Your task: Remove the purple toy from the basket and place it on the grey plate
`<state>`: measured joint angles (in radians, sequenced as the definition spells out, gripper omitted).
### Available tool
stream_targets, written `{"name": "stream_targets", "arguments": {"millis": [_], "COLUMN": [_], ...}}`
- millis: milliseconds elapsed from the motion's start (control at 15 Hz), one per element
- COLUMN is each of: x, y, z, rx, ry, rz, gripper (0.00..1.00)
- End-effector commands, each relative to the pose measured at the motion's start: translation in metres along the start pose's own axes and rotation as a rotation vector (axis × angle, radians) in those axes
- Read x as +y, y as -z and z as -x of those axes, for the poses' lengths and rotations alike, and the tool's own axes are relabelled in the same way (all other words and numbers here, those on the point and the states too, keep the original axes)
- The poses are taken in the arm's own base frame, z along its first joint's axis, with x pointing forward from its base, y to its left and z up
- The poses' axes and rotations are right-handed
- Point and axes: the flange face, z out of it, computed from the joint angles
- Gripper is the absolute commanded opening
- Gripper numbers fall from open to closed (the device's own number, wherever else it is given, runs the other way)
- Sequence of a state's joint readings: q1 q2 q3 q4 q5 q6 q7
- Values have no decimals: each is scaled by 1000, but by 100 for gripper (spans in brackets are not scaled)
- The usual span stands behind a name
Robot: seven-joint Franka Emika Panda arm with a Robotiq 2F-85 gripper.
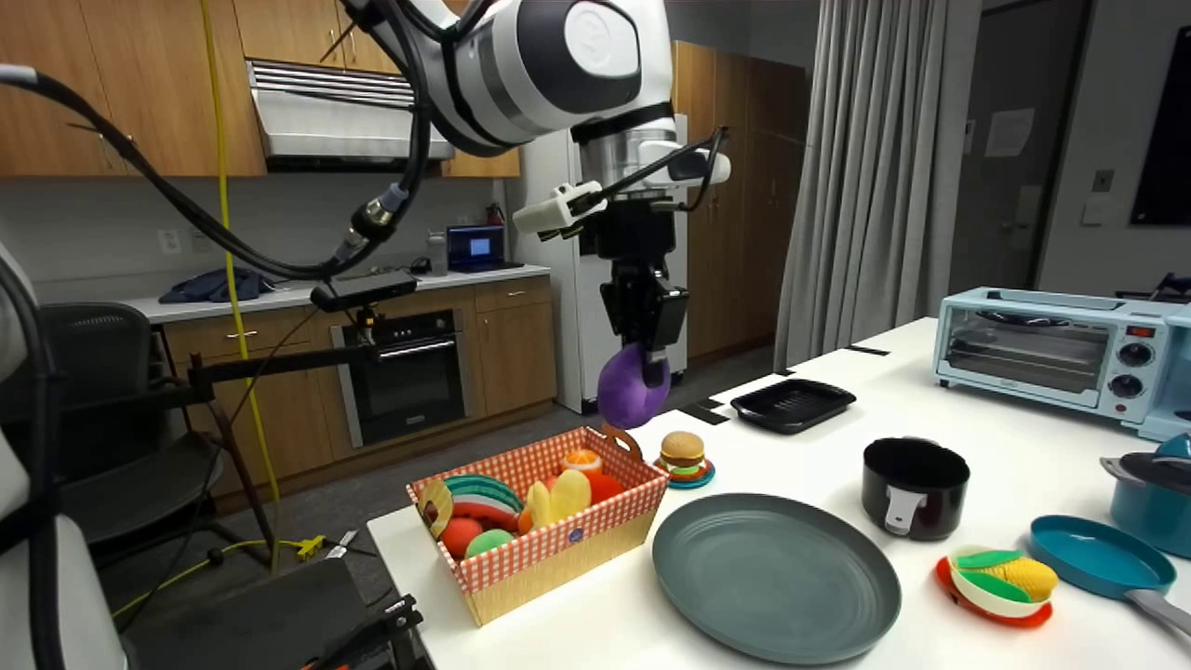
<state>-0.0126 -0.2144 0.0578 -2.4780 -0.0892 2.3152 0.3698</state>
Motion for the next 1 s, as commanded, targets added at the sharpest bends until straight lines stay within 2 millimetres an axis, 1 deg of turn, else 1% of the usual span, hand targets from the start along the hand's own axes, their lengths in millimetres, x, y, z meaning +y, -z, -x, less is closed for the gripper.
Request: {"name": "stream_targets", "arguments": {"millis": [0, 133, 467, 667, 933], "x": [17, 15, 2, 0, -3], "y": [-9, -19, -53, -72, -87], "z": [-24, -29, -42, -52, -63], "rx": [41, 41, 40, 46, 91], "ry": [-10, 8, 35, 37, 76], "rz": [-1, -6, -12, -4, 49], "gripper": [6, 6, 6, 6, 6]}}
